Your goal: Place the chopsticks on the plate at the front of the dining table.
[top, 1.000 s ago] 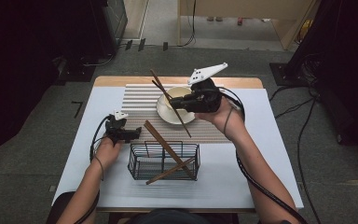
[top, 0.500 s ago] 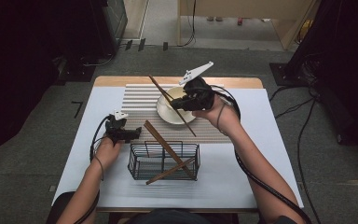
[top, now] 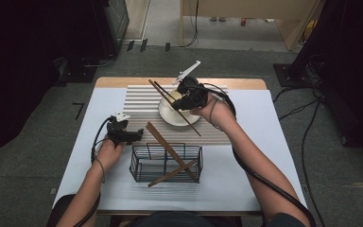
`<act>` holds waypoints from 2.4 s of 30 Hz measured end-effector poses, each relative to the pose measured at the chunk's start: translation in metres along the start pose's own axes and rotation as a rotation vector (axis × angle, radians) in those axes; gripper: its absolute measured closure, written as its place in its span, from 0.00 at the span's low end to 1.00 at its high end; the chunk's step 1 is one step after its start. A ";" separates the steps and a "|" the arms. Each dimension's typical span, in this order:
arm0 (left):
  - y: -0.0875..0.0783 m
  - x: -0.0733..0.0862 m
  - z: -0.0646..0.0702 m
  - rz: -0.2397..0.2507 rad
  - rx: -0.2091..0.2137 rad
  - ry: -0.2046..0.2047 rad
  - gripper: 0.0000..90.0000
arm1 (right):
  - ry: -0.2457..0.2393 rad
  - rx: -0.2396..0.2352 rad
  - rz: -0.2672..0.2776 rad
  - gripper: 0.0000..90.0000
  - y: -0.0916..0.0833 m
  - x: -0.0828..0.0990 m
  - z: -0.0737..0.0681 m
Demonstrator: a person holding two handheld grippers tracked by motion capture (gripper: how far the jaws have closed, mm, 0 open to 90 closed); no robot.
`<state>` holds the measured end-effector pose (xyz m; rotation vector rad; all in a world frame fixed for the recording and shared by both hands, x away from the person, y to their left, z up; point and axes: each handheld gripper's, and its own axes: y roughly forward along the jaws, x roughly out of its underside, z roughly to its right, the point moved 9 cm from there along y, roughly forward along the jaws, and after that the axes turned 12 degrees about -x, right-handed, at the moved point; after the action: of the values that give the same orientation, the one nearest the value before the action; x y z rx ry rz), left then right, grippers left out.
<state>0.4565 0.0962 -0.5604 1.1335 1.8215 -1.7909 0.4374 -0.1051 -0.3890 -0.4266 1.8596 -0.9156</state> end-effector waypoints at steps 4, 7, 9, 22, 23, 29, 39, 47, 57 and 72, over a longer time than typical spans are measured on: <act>0.000 0.000 0.000 0.000 0.000 -0.001 0.10 | 0.014 0.015 -0.035 0.95 0.004 0.001 0.007; 0.000 0.000 0.000 -0.001 0.001 -0.001 0.10 | 0.021 0.015 -0.049 0.95 0.006 0.002 0.011; 0.000 0.000 0.000 -0.002 0.001 0.001 0.10 | 0.026 0.021 -0.063 0.95 0.008 0.003 0.014; 0.000 0.000 0.000 -0.001 0.001 0.002 0.10 | 0.039 0.059 -0.163 0.95 0.024 0.010 0.031; 0.000 0.000 0.000 -0.001 0.001 0.002 0.10 | 0.037 0.063 -0.176 0.95 0.026 0.010 0.032; 0.000 0.000 0.000 -0.001 0.001 0.001 0.10 | 0.030 0.064 -0.213 0.95 0.035 0.008 0.032; 0.000 0.000 0.000 -0.001 0.001 0.002 0.10 | 0.024 0.069 -0.262 0.95 0.051 0.008 0.038; 0.000 0.000 0.000 -0.001 0.001 0.002 0.10 | 0.031 0.062 -0.278 0.95 0.063 0.011 0.044; 0.000 0.000 0.000 -0.002 0.002 0.003 0.10 | 0.034 0.065 -0.293 0.95 0.073 0.010 0.052; 0.000 0.000 0.000 -0.002 0.002 0.002 0.10 | 0.030 0.071 -0.325 0.95 0.087 0.012 0.057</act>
<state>0.4564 0.0965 -0.5603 1.1351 1.8236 -1.7932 0.4914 -0.0785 -0.4752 -0.6871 1.8085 -1.2067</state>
